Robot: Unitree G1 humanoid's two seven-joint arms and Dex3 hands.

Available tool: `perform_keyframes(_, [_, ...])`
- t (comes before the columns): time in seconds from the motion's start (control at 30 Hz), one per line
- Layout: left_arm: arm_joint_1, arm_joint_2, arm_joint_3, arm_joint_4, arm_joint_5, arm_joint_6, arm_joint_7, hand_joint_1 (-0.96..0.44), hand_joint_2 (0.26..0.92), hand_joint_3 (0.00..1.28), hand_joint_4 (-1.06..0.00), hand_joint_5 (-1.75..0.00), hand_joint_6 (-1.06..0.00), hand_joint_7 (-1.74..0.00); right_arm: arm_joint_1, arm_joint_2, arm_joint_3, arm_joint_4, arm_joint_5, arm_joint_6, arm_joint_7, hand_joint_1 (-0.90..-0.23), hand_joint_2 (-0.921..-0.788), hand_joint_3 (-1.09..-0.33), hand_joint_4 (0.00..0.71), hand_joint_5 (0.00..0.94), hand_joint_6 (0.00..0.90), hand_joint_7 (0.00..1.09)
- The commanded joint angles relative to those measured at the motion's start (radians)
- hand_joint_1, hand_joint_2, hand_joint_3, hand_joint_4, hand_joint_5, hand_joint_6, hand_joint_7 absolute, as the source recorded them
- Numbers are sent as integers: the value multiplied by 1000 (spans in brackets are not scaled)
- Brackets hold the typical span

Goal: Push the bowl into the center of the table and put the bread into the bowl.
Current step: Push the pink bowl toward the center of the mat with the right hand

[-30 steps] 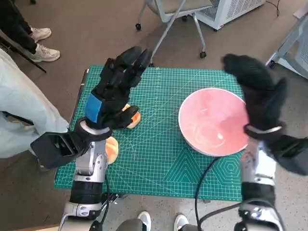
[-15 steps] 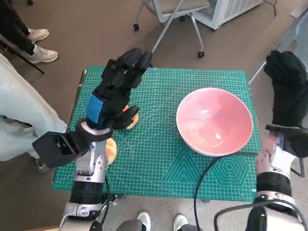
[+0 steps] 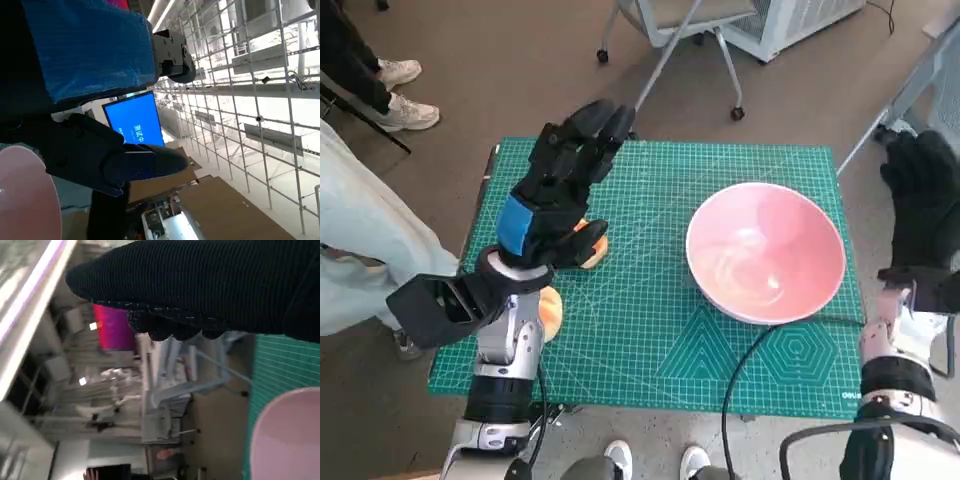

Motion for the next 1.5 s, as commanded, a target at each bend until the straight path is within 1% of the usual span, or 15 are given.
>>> perform_keyframes(0.03, [-11,13,1,1,16,-11,0,-622,921,437,-157,-21,1,-581,7,22,-6,38,-7,67,-34,-588,-921,-859,122,1,206,159])
perform_keyframes(0.13, [-9,17,3,-1,14,-9,-1,-622,921,436,-157,-21,1,-581,9,30,-1,47,-16,97,-47,-582,-921,-868,124,2,207,150])
perform_keyframes(0.3, [-1,22,5,-7,12,-7,-1,-618,921,435,-160,-23,1,-581,10,48,-1,56,-15,144,-43,-576,-921,-889,124,2,200,136])
perform_keyframes(0.4, [4,27,8,-12,10,-8,-2,-620,921,434,-161,-24,1,-581,13,60,4,59,-21,165,-44,-574,-921,-898,121,0,201,132])
perform_keyframes(0.57, [14,33,12,-20,7,-9,-3,-623,921,432,-162,-25,1,-582,15,82,19,60,-35,183,-60,-569,-921,-922,122,2,200,127])
perform_keyframes(0.73, [27,36,15,-31,9,-14,1,-625,921,430,-164,-25,1,-581,18,107,23,60,-46,189,-58,-567,-921,-938,124,3,195,122])
perform_keyframes(0.9, [41,36,16,-41,13,-19,4,-629,921,427,-165,-25,1,-579,17,127,20,62,-51,202,-54,-576,-921,-930,128,4,204,124])
perform_keyframes(1.07, [55,36,16,-55,19,-17,12,-628,921,425,-165,-25,1,-578,12,144,10,67,-43,224,-42,-586,-921,-903,139,7,225,132])
perform_keyframes(1.23, [66,38,20,-65,23,-14,20,-623,921,424,-166,-25,1,-577,4,163,8,70,-45,241,-41,-591,-921,-881,166,17,258,145])
perform_keyframes(1.37, [71,40,23,-64,19,-11,21,-623,921,424,-166,-24,1,-575,-4,178,3,71,-41,257,-37,-591,-921,-870,176,18,261,144])
perform_keyframes(1.5, [77,41,25,-69,19,-10,25,-624,921,424,-167,-24,1,-571,-12,189,6,72,-46,269,-40,-590,-921,-865,180,16,260,139])
